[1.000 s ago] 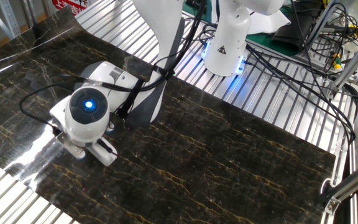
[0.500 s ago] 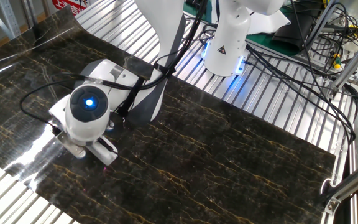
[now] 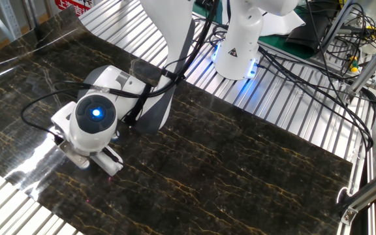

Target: Push the soccer ball into the goal

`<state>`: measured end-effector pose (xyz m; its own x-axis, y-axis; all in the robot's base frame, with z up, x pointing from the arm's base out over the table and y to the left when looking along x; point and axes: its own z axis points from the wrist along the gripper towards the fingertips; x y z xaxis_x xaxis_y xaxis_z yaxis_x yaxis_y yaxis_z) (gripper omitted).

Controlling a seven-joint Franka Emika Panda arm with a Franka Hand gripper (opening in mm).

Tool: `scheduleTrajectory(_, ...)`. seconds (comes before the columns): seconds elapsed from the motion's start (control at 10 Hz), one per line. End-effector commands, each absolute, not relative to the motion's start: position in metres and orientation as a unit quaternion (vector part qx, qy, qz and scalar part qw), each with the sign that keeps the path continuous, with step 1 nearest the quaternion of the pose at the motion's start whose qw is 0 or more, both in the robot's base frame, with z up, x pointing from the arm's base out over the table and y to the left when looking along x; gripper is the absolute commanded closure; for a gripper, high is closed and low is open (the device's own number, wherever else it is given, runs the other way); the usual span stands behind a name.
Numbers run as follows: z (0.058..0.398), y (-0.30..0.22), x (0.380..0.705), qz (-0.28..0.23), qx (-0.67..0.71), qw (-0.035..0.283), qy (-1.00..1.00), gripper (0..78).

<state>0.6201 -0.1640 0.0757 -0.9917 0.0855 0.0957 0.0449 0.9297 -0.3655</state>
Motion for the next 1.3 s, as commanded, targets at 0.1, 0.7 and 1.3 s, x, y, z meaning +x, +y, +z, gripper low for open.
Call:
scheduleTrajectory(0.1, 0.075, -0.163, 0.609, 0.186, -0.025, 0.072, -0.980, 76.4)
scheduleTrajectory(0.7, 0.076, -0.163, 0.616, 0.177, -0.019, 0.075, -0.981, 76.4)
scheduleTrajectory(1.3, 0.079, -0.167, 0.642, 0.130, -0.141, 0.051, -0.980, 76.4)
